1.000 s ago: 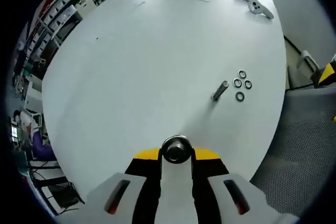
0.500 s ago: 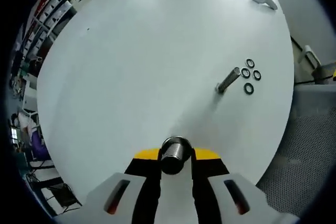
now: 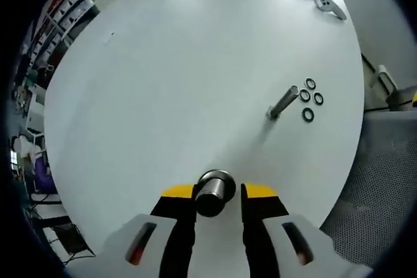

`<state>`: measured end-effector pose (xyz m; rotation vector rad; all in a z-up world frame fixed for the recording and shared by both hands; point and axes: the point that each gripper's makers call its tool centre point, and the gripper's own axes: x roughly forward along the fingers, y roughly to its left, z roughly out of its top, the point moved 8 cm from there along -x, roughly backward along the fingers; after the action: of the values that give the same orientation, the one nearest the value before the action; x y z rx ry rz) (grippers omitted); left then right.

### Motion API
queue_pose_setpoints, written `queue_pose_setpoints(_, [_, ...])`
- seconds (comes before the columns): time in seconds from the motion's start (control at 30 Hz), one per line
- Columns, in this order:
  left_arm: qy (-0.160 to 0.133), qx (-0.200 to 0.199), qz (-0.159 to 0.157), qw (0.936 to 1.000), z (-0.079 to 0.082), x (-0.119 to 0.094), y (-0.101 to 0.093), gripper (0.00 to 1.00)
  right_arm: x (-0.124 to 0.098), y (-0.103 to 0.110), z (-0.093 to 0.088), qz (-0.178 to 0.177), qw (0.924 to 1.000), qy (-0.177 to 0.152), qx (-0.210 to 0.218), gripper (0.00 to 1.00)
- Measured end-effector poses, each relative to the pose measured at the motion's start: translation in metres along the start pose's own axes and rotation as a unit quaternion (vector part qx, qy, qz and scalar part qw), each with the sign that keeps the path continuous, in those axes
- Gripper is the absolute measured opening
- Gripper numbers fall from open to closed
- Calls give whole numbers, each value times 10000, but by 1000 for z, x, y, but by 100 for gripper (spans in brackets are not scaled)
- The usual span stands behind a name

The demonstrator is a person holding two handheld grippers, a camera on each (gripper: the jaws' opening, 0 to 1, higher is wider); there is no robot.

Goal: Place the washer onto the threaded stud by aligning its center hole with the stud, sliding it down to the base, and recovering from edge contact or off-axis alignment until the washer reaches the visible bottom stop.

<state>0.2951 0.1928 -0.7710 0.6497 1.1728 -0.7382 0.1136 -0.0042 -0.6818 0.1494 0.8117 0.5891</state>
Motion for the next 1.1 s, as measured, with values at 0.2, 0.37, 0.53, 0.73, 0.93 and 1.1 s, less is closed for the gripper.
queue_pose_setpoints(0.2, [-295,-188,115,9993,-5,-16,-1,31,0,0,0,28,10000,-5,-2,36])
queue_pose_setpoints(0.37, [-840,-954,217,9916,-15,-37,-6,32,0,1,0,50,10000,-29,-6,36])
queue_pose_setpoints(0.53, [-1167,-1181,317,9856,-35,-60,-26,33,0,1,1,60,10000,-68,0,36])
queue_pose_setpoints(0.73, [-1587,-1666,338,9726,-67,-91,-47,34,-1,-1,1,-23,9999,-93,64,36])
queue_pose_setpoints(0.93, [-1802,-1824,328,9660,-102,-118,-52,35,-3,-3,3,-114,9997,-186,107,36])
queue_pose_setpoints(1.1, [-2182,-2091,264,9529,-125,-145,-47,37,-4,-5,2,-217,9995,-162,136,36])
